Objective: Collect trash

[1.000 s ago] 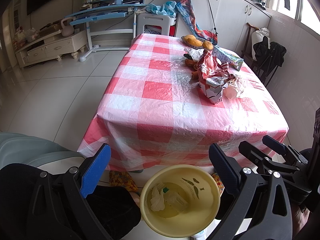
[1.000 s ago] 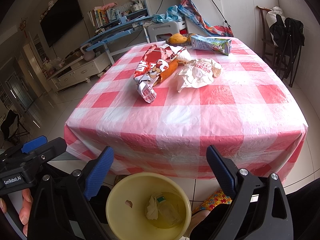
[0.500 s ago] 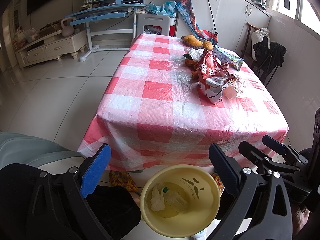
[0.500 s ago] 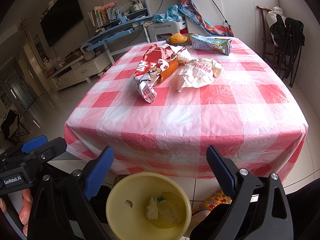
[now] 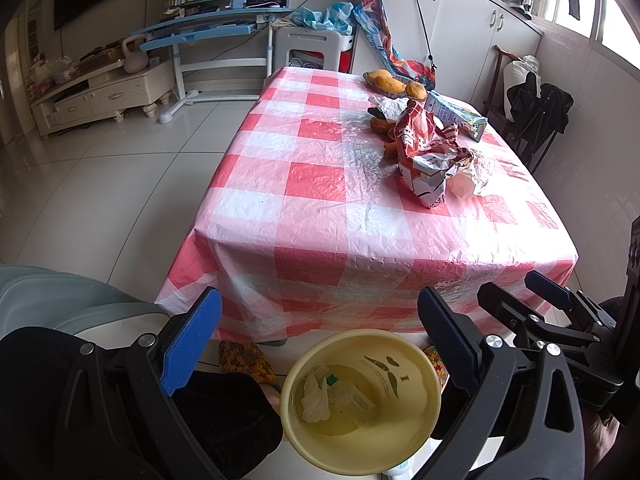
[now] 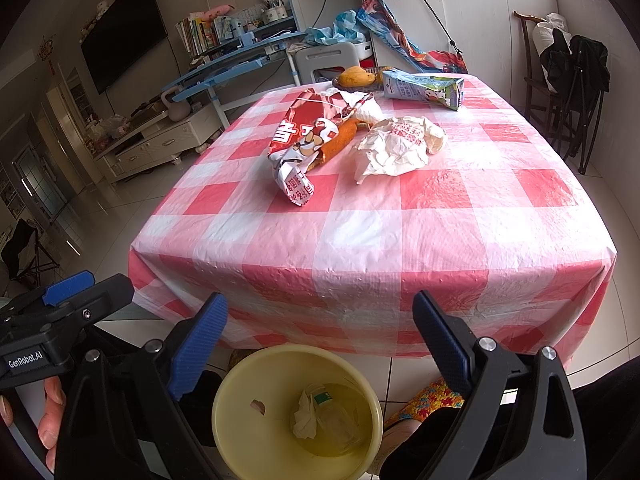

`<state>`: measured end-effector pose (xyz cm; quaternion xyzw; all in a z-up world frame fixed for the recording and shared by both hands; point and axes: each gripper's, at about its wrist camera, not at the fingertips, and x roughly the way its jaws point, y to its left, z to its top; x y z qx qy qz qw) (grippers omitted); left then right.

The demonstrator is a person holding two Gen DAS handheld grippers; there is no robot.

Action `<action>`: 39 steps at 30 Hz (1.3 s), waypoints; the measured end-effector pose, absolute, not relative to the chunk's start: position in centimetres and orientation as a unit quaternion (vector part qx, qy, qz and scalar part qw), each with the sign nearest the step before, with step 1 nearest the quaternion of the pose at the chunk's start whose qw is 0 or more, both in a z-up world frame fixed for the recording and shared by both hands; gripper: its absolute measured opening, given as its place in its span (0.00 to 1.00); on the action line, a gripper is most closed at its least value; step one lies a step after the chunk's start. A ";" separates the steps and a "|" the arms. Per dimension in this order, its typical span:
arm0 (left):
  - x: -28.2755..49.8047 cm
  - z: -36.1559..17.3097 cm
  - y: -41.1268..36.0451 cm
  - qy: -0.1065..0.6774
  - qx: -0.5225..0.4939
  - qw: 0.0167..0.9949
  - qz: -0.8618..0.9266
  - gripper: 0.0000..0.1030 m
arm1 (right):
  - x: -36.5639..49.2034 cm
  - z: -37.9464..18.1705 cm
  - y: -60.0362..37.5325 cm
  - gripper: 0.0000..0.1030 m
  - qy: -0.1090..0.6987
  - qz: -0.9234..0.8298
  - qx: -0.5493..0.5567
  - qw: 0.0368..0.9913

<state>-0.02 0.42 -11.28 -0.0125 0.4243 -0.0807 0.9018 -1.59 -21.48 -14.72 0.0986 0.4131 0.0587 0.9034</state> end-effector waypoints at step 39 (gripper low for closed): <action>0.0 -11.3 0.5 0.425 -0.013 0.902 -0.080 0.92 | -1.5 -14.8 -21.4 0.87 0.415 0.060 0.098 0.903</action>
